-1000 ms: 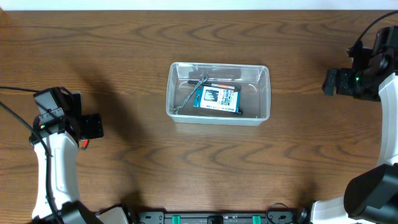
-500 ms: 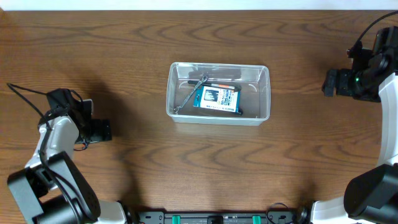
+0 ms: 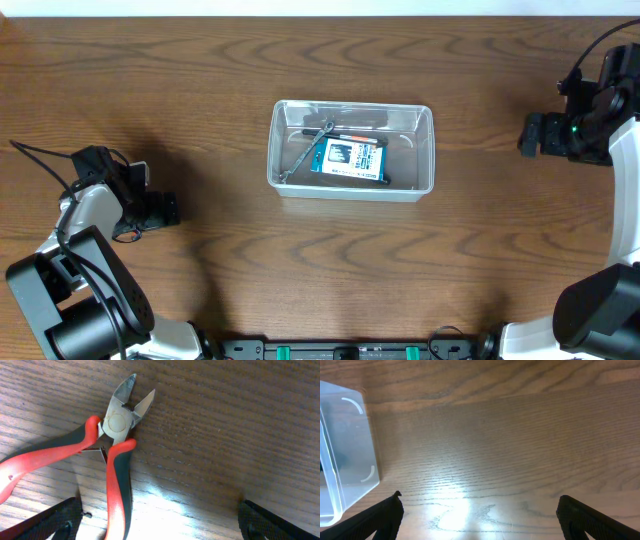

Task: Pack container
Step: 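Lower the left gripper onto the red-handled pliers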

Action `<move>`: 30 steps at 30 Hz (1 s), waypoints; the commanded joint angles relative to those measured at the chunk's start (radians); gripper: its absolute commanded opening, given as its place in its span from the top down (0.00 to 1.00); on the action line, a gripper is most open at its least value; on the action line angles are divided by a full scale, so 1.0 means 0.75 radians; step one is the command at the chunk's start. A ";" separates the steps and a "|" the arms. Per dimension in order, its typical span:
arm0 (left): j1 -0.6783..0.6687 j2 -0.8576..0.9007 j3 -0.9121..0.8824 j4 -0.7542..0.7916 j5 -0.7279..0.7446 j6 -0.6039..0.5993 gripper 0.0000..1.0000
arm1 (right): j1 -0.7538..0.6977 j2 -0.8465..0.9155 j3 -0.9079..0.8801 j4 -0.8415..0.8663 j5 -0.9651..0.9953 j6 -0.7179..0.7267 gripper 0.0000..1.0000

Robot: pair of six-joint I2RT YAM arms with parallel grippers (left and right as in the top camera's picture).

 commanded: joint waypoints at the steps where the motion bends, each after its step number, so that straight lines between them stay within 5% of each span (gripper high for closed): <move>1: 0.008 0.045 -0.003 0.004 -0.062 -0.010 0.01 | -0.004 -0.002 -0.006 -0.002 0.010 -0.018 0.01; 4: 0.008 0.046 -0.003 0.004 -0.062 -0.010 0.06 | -0.004 -0.002 -0.006 -0.002 0.010 -0.018 0.01; 17: 0.008 0.046 -0.003 0.023 -0.060 -0.010 0.59 | -0.004 -0.002 -0.006 -0.020 0.011 -0.018 0.01; 23: 0.008 0.046 -0.003 0.034 -0.060 -0.011 0.61 | -0.003 -0.002 -0.006 -0.050 0.015 -0.026 0.01; 30: 0.008 0.046 -0.003 0.039 -0.060 -0.011 0.77 | -0.004 -0.002 -0.006 -0.080 0.015 -0.027 0.01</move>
